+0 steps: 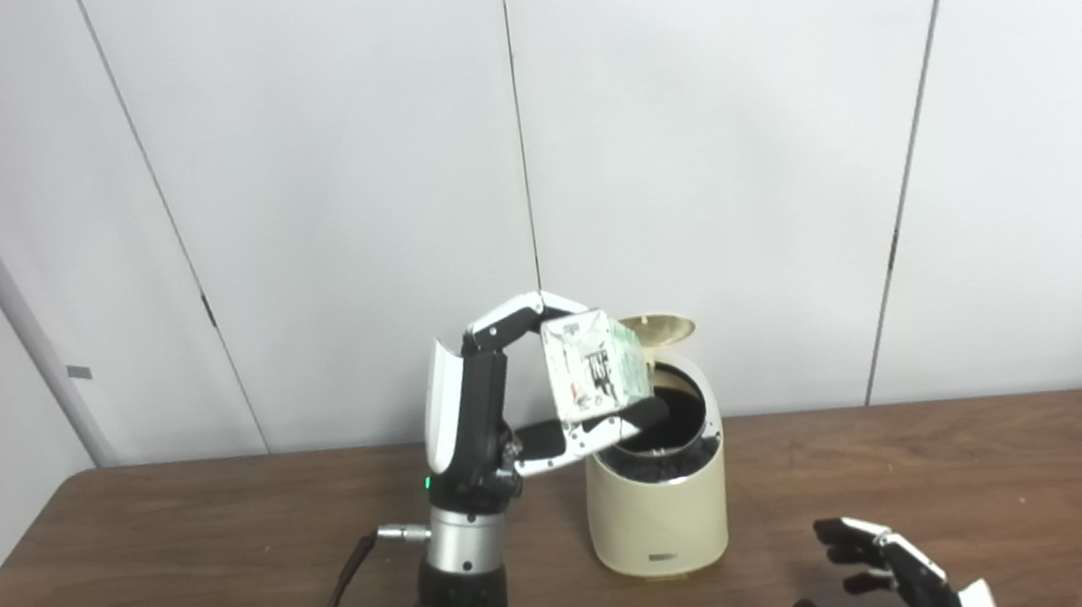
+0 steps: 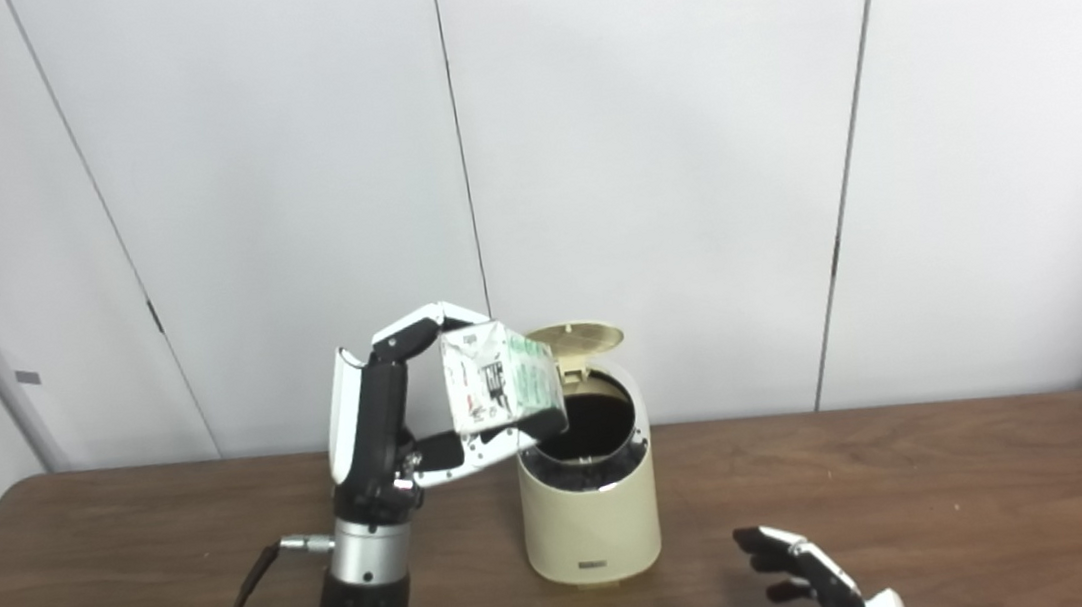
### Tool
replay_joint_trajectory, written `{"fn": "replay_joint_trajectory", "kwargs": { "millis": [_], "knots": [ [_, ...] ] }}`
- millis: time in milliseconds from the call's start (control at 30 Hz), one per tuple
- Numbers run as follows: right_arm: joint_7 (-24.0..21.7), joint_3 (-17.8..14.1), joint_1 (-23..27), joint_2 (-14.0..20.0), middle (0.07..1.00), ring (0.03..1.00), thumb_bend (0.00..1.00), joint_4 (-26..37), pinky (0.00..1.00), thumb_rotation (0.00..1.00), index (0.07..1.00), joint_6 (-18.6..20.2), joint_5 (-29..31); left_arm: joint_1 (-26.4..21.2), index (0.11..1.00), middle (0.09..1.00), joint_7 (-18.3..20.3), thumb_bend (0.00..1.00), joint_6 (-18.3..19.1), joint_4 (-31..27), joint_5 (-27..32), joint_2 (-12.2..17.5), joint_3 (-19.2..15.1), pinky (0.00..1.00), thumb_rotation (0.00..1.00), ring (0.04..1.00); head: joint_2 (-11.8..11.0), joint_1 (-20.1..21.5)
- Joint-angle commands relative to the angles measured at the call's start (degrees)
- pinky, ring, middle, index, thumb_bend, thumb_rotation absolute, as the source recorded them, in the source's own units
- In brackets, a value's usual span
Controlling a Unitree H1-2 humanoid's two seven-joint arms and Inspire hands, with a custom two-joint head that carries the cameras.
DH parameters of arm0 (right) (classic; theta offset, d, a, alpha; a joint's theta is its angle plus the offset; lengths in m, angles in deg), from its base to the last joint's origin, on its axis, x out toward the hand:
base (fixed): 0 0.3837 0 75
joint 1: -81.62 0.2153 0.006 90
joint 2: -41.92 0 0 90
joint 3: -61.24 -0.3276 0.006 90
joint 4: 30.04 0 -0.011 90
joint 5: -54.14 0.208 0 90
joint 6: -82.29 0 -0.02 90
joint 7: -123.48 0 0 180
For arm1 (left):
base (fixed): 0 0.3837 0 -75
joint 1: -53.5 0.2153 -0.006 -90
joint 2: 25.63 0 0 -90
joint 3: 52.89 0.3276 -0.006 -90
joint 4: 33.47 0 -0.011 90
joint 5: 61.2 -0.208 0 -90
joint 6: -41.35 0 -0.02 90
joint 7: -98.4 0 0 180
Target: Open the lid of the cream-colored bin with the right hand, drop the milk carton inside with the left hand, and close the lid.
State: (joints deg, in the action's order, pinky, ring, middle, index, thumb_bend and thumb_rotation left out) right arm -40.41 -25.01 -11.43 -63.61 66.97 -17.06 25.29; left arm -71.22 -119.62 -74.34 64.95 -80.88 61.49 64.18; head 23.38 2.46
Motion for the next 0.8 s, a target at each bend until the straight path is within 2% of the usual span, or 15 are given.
{"fn": "replay_joint_trajectory", "kwargs": {
  "millis": [0,200,300,500,767],
  "knots": [
    [0.12,0.44,-2.81,-0.20,0.711,0.683,0.25,0.68,0.56,0.14,0.702,-0.39,-0.75,-3.52,0.466,0.490,-2.55,0.50,-1.24,-0.54,-0.04,0.29,0.20,0.39,0.00,0.461,0.35,0.44],
    [-0.86,1.26,-6.29,-0.87,0.715,0.686,0.27,5.21,0.55,0.13,0.704,1.44,-0.60,-3.17,0.468,0.490,-3.76,0.50,-1.24,-0.38,0.29,0.13,1.41,0.38,0.00,0.457,1.84,1.42],
    [-0.80,1.75,-8.05,-1.76,0.713,0.624,0.28,7.40,0.47,0.07,0.704,2.02,-1.17,-2.68,0.469,0.489,-3.31,0.50,-1.24,-0.26,1.07,0.06,1.68,0.39,0.00,0.456,2.51,2.12],
    [-0.18,2.71,-10.38,-2.17,0.717,0.675,0.28,9.26,0.55,0.00,0.703,1.05,-1.29,-2.28,0.468,0.489,-4.05,0.50,-1.24,1.25,1.18,-0.31,2.67,0.38,0.00,0.457,3.44,2.93],
    [-0.12,3.65,-13.04,-2.95,0.718,0.686,0.26,12.45,0.57,0.15,0.698,2.61,-2.82,-3.10,0.470,0.485,-4.36,0.50,-1.24,4.59,2.37,-1.05,4.00,0.38,0.00,0.456,4.42,3.65]
  ]
}}
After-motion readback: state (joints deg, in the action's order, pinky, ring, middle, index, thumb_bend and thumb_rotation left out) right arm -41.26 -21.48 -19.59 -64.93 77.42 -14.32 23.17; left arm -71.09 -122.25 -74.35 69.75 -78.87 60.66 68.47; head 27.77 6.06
